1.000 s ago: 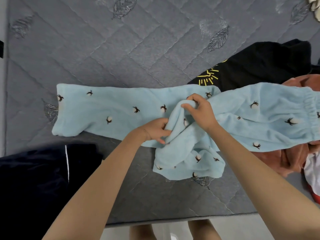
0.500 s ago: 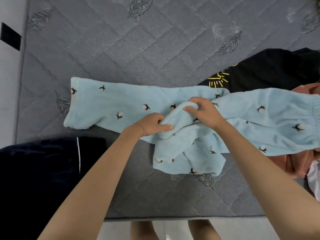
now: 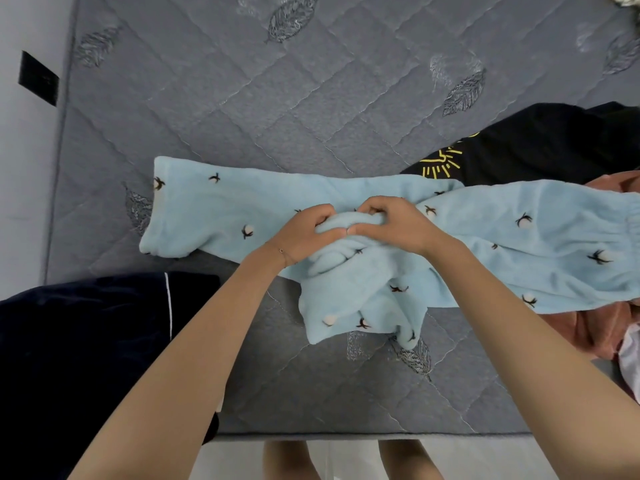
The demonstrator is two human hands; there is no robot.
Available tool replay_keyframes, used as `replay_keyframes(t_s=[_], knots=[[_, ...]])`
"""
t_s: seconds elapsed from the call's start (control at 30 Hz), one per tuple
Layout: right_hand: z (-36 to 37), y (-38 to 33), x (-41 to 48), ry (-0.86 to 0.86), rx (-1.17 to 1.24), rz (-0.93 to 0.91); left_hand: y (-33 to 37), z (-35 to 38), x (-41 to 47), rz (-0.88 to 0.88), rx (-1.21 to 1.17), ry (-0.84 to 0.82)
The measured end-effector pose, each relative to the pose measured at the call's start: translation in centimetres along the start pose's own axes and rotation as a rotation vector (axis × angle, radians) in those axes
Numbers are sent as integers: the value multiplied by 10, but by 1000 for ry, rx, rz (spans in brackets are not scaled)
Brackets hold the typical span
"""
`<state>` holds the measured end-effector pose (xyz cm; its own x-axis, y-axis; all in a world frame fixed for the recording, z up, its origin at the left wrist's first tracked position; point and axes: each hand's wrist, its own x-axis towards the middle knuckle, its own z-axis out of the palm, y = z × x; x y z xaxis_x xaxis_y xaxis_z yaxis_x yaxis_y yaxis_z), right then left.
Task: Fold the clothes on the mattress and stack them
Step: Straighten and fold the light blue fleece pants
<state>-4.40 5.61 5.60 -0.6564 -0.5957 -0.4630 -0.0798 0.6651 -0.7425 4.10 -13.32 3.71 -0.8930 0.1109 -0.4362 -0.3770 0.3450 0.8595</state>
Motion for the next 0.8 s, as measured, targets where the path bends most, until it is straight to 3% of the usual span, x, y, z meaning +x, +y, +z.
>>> replay_keyframes(t_s=[0.17, 0.43, 0.53, 0.67, 0.8], knots=[[-5, -1, -4, 43, 171, 12, -13, -2, -6, -250, 195, -207], [-10, 14, -7, 137, 263, 98, 5, -28, -22, 61, 323, -38], [-9, 12, -1, 174, 266, 94, 20, -28, -24, 117, 235, -7], [-12, 12, 4, 204, 241, 82, 19, -42, -29, 71, 201, -48], [-10, 6, 5, 131, 177, 64, 5, -59, -37, -41, 243, -135]])
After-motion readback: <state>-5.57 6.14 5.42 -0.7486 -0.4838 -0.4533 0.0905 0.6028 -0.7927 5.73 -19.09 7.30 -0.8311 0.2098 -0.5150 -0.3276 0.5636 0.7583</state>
